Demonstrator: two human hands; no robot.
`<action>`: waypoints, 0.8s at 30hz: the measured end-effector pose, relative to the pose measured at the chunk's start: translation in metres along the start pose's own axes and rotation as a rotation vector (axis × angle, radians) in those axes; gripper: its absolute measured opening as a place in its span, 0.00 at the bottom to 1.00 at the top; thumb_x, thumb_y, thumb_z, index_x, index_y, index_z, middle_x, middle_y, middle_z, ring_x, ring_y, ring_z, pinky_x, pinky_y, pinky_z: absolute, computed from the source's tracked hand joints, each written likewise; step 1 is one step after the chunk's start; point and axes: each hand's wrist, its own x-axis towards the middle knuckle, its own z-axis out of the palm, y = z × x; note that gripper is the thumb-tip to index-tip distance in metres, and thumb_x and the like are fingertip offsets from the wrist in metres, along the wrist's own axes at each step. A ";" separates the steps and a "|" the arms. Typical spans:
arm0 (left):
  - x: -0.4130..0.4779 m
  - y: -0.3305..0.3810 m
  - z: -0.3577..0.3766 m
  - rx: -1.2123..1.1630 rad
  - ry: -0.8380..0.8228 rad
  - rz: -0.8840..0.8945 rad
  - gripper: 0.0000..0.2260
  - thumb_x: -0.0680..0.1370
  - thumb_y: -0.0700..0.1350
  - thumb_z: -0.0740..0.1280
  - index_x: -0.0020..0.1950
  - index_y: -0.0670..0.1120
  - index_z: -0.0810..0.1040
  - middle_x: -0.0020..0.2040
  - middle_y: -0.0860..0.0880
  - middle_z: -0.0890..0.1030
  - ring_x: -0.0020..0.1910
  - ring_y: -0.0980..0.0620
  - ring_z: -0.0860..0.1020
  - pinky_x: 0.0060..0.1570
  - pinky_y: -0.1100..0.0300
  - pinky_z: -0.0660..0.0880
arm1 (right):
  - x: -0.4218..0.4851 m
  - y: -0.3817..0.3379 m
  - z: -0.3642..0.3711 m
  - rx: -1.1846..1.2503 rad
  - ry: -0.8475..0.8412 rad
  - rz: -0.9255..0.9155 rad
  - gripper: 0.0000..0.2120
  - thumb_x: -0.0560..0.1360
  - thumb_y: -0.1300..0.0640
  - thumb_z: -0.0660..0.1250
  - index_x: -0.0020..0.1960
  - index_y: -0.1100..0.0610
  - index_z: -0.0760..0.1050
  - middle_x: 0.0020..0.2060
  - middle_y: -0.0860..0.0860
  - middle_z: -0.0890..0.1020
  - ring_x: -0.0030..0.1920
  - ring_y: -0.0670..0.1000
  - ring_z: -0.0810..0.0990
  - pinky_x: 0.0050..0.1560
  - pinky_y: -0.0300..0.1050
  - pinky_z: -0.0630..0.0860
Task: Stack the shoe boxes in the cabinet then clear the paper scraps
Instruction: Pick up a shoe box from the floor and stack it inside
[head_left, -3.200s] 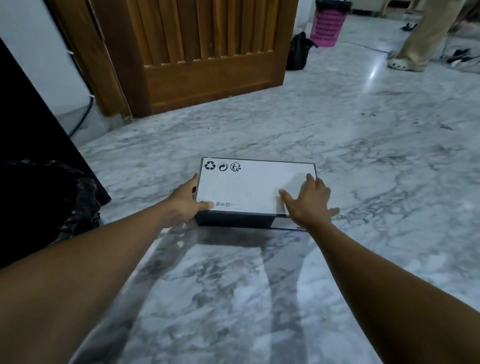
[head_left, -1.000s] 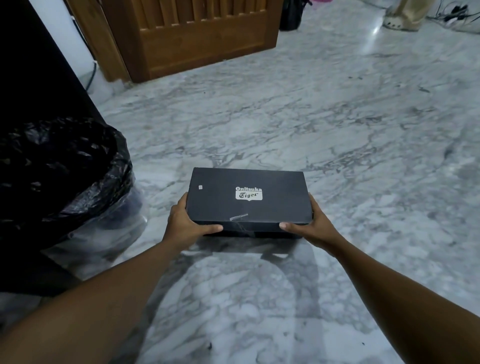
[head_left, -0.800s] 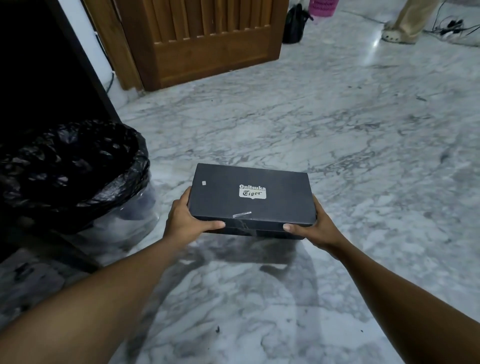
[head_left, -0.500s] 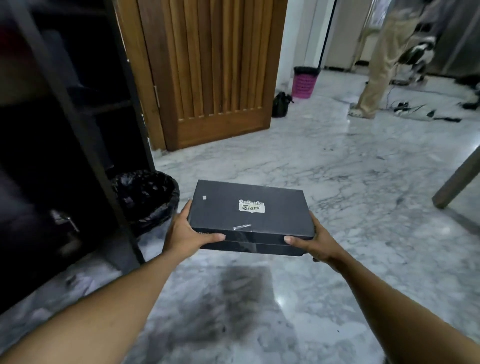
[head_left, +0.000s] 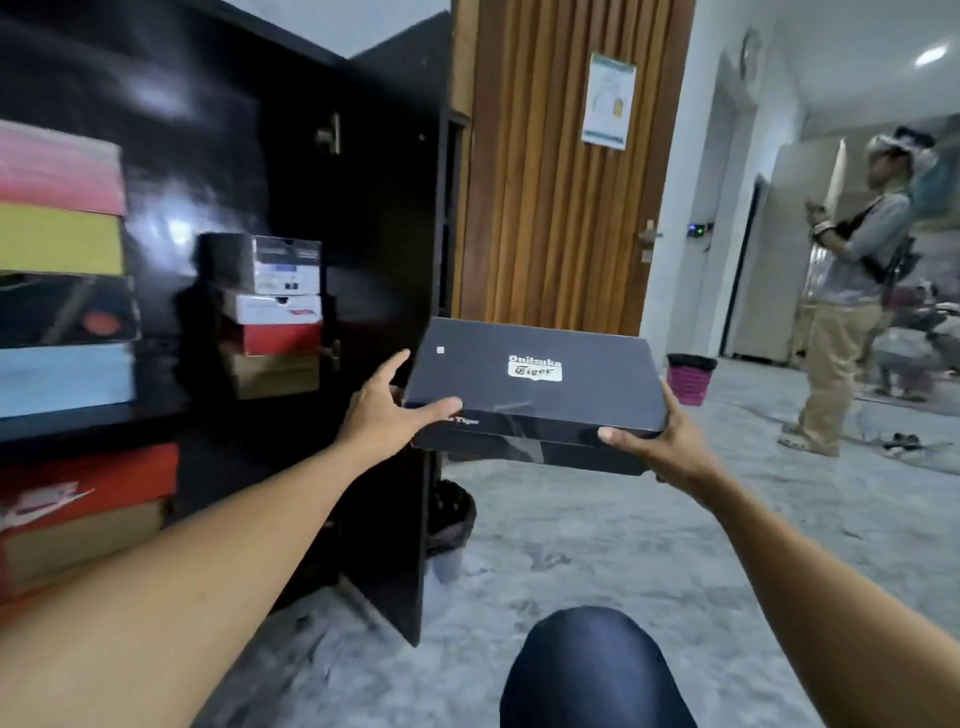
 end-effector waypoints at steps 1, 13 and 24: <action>-0.006 0.006 -0.012 0.004 0.002 0.006 0.48 0.61 0.66 0.79 0.77 0.59 0.64 0.61 0.52 0.76 0.61 0.52 0.75 0.60 0.57 0.70 | -0.003 -0.008 0.000 -0.024 0.007 -0.010 0.37 0.69 0.54 0.80 0.68 0.41 0.60 0.51 0.42 0.75 0.45 0.41 0.75 0.30 0.26 0.72; -0.032 0.025 -0.055 0.026 0.080 -0.046 0.54 0.43 0.70 0.80 0.67 0.55 0.74 0.61 0.52 0.76 0.59 0.53 0.76 0.62 0.52 0.76 | -0.012 -0.050 0.013 -0.084 -0.055 -0.051 0.46 0.67 0.40 0.75 0.77 0.39 0.52 0.61 0.45 0.70 0.60 0.52 0.75 0.50 0.49 0.79; -0.002 0.027 -0.215 0.216 0.392 0.032 0.50 0.50 0.67 0.82 0.69 0.55 0.73 0.60 0.51 0.74 0.58 0.52 0.74 0.60 0.56 0.73 | 0.072 -0.132 0.134 0.148 -0.238 -0.243 0.48 0.61 0.34 0.77 0.74 0.41 0.57 0.64 0.45 0.72 0.62 0.48 0.75 0.65 0.56 0.76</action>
